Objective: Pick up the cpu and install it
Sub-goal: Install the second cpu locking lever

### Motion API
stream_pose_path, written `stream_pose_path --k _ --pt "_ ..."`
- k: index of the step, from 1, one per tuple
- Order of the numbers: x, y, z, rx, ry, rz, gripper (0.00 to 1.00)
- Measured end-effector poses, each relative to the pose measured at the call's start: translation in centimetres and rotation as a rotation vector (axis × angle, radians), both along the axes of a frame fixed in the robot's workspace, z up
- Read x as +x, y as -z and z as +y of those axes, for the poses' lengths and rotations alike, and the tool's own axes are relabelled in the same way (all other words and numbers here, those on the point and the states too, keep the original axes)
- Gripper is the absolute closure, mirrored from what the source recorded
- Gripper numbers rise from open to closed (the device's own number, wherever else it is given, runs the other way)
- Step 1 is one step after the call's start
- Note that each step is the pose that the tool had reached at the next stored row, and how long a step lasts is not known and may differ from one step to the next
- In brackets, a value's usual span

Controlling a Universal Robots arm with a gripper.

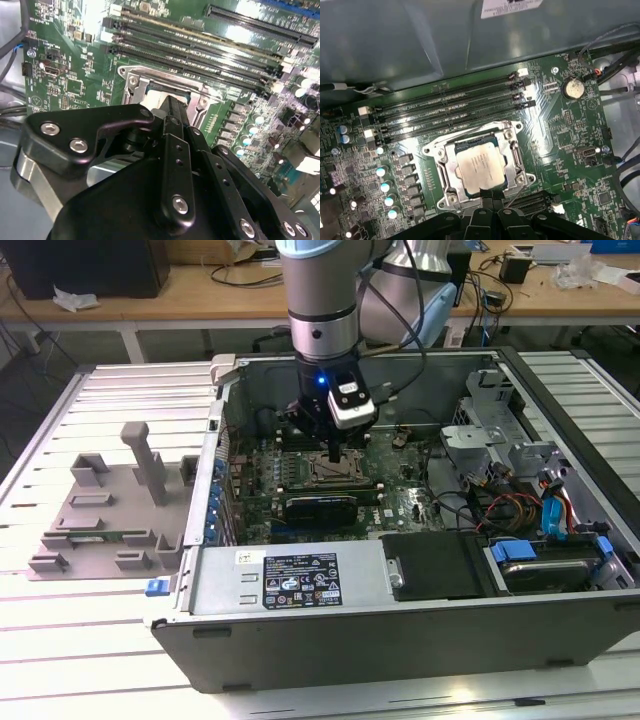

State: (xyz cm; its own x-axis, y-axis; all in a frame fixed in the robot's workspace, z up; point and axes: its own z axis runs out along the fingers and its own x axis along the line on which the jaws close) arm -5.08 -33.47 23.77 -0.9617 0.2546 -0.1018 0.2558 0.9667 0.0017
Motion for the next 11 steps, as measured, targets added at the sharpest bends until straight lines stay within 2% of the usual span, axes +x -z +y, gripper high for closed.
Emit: stream_pose_path --k 3,7,11 --pt "0.0 -0.01 -0.47 0.0 0.0 0.0 0.89" --pt "0.0 -0.31 -0.48 0.0 -0.004 -0.0002 0.89" --pt "0.0 -0.32 -0.84 -0.0006 -0.037 0.0 0.89"
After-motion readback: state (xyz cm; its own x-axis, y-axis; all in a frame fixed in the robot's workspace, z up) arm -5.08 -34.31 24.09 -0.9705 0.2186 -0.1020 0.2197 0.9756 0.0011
